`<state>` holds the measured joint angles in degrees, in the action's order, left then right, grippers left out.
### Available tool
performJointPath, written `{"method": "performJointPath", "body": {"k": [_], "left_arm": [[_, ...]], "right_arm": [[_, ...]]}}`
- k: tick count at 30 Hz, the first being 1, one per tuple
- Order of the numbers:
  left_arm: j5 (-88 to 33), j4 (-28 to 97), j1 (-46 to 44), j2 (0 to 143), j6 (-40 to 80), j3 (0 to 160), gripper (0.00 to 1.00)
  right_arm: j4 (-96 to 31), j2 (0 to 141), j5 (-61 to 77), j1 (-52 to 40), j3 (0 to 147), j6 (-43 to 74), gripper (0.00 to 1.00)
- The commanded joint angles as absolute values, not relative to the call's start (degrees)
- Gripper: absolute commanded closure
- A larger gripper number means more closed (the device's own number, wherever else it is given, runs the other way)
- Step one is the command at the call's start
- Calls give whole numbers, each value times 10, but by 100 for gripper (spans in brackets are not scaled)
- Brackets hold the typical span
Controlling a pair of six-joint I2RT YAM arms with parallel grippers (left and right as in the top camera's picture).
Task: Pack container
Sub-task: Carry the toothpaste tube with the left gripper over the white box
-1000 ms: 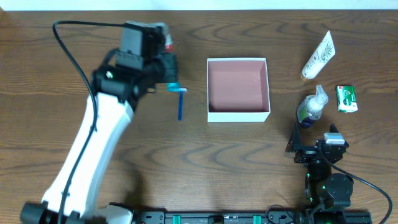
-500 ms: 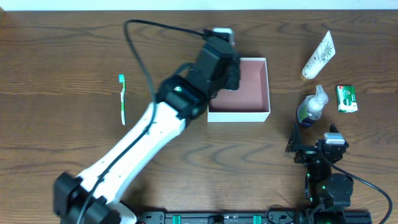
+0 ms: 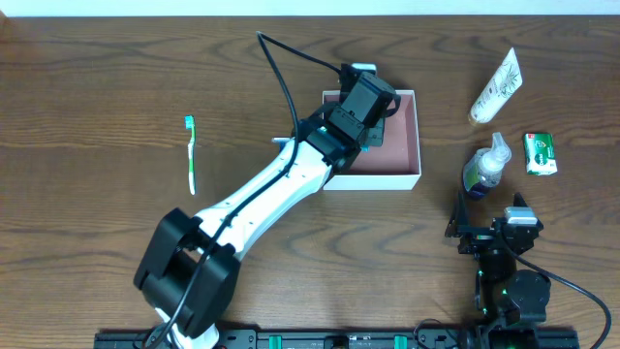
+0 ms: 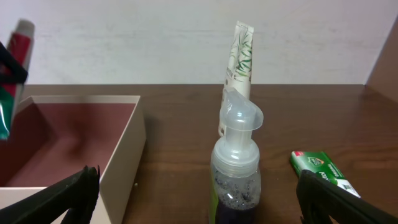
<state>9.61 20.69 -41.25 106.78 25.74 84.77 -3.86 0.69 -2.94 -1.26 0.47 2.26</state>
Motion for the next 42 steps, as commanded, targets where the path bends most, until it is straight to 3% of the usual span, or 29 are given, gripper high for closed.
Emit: {"method": "performJointPath", "body": {"k": [1, 42], "left_arm": [[115, 204, -412, 1082, 262, 854, 89], [132, 239, -400, 1161, 264, 854, 89]], "right_arm": [[-41, 3, -27, -14, 3, 14, 1], [-40, 4, -27, -14, 3, 14, 1]]}}
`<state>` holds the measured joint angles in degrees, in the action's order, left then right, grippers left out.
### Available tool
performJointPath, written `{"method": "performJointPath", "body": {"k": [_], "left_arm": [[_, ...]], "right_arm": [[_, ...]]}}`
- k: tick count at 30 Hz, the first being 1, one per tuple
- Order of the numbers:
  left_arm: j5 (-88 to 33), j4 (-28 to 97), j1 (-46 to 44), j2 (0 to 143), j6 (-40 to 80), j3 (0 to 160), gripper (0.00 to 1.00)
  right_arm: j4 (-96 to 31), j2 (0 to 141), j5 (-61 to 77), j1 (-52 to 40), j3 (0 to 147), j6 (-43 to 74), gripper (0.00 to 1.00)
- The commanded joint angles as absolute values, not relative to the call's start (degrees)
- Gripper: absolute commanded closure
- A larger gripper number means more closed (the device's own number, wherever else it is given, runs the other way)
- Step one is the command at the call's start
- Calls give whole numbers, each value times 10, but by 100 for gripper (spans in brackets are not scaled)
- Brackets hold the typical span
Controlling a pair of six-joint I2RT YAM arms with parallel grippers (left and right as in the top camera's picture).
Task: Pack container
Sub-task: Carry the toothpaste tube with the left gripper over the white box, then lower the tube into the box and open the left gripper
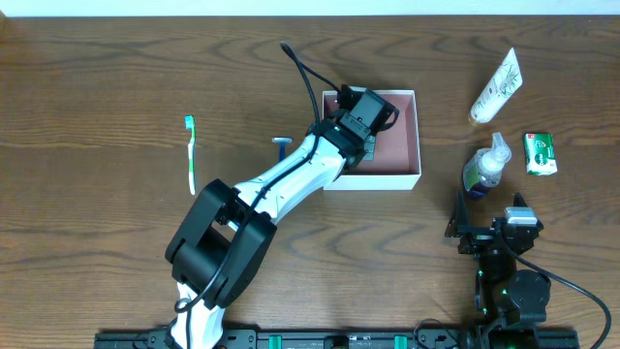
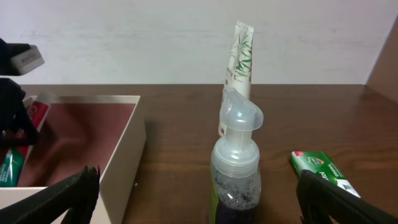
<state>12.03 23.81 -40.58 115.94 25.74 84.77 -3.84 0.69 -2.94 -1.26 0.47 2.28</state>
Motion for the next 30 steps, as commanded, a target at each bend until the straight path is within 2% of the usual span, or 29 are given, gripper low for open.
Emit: {"method": "performJointPath", "body": {"k": [1, 24, 30], "left_arm": [[132, 239, -400, 1161, 270, 854, 89], [111, 276, -399, 1162, 286, 854, 89], [112, 264, -399, 1162, 286, 854, 85]], "right_arm": [[-40, 4, -27, -14, 3, 14, 1], [-40, 4, -27, -14, 3, 14, 1], [-40, 4, -27, -14, 3, 14, 1]]}}
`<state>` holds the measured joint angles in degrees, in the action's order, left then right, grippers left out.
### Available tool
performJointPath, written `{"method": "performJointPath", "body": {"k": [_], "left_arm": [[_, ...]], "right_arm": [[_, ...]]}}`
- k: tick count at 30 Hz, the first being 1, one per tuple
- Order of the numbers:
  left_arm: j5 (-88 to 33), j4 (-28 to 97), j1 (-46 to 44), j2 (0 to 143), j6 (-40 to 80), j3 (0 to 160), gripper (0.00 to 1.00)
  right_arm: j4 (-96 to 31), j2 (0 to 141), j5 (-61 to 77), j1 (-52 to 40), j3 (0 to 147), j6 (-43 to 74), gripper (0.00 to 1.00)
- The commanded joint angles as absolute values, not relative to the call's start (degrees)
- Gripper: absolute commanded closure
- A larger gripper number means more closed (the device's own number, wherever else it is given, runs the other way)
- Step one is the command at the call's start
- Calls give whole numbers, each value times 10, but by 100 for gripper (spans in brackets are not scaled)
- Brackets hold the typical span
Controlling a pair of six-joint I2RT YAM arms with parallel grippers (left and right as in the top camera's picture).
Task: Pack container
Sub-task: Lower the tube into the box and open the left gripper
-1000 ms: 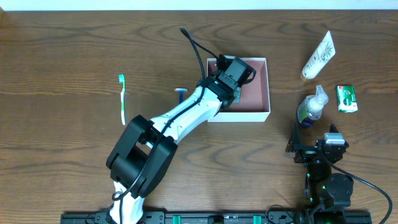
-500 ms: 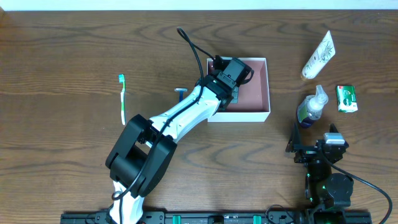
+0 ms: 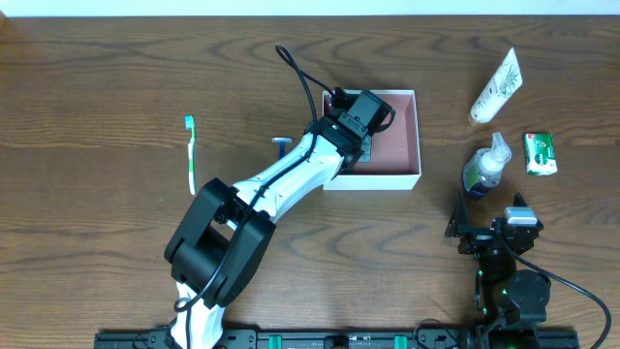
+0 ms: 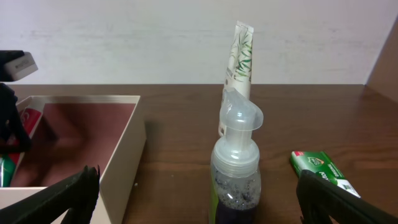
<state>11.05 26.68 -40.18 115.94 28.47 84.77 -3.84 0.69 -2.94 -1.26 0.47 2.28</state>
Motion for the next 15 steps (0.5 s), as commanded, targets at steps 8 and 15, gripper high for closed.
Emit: {"method": "performJointPath", "body": {"k": [8, 15], "left_arm": [[112, 263, -399, 1162, 286, 854, 84], [112, 263, -399, 1162, 286, 854, 85]], "right_arm": [[-40, 4, -27, -14, 3, 14, 1], [-40, 4, -27, -14, 3, 14, 1]]}}
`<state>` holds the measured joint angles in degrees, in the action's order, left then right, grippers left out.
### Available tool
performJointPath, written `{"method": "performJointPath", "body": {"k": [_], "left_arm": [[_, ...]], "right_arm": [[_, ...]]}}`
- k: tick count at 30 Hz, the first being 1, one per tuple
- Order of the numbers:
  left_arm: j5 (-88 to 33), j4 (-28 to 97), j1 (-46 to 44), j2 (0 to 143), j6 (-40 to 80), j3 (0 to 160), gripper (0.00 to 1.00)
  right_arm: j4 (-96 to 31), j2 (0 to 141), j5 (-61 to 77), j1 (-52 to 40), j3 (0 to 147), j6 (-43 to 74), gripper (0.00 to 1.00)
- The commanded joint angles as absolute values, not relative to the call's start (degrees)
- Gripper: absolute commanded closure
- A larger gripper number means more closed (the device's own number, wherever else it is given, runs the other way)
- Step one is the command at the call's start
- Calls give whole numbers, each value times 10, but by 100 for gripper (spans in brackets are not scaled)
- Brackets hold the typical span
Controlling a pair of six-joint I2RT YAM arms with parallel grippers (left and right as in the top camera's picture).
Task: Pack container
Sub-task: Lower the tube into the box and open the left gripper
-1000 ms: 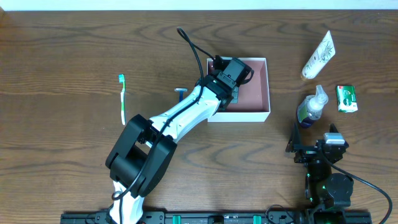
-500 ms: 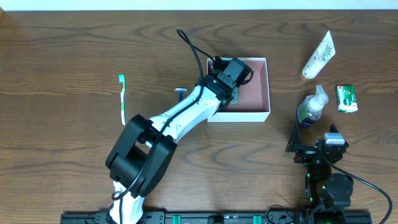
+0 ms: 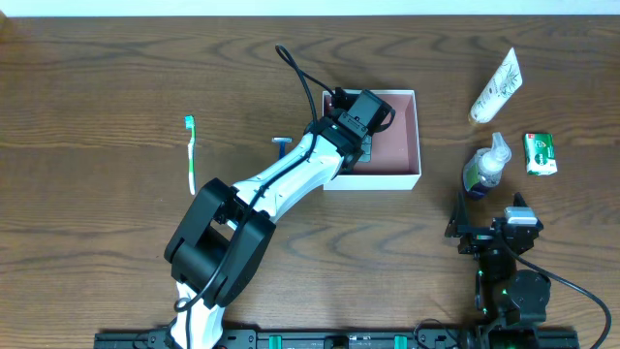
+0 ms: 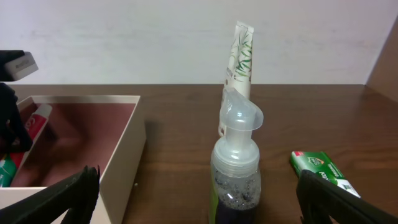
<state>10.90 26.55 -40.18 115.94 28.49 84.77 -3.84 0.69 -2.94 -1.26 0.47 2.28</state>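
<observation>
The white box with a maroon inside (image 3: 374,180) sits at the table's middle. My left gripper (image 3: 356,120) reaches down into its left part. In the right wrist view a red, white and green toothpaste tube (image 4: 38,119) leans in the box (image 4: 122,155) beside the left gripper's black finger (image 4: 11,122), its top free to the right. My right gripper (image 3: 489,209) rests open near the front right. The foam pump bottle (image 4: 236,168) stands just ahead of its spread fingers (image 4: 74,193).
A white leaf-print tube (image 3: 496,85) and a green soap packet (image 3: 541,153) lie at the right, beyond the pump bottle (image 3: 484,167). Left of the box lie a blue razor (image 3: 282,145) and a green toothbrush (image 3: 191,153).
In the box the toothpaste tube's top has tipped to the right, away from the left gripper's finger, which has stayed put. The right arm has not moved.
My left gripper first held the toothpaste tube above the box's left side. Then it was lowered inside the box with the tube. It stayed there, and now the tube leans in the box beside the finger. The right gripper stayed open throughout.
</observation>
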Motion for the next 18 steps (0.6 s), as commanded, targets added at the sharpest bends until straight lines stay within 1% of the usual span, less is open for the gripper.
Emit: {"method": "performJointPath", "body": {"k": [1, 18], "left_arm": [[112, 264, -399, 1162, 286, 854, 85], [113, 263, -399, 1162, 286, 854, 84]], "right_arm": [[-40, 4, -27, -14, 3, 14, 1], [-40, 4, -27, -14, 3, 14, 1]]}}
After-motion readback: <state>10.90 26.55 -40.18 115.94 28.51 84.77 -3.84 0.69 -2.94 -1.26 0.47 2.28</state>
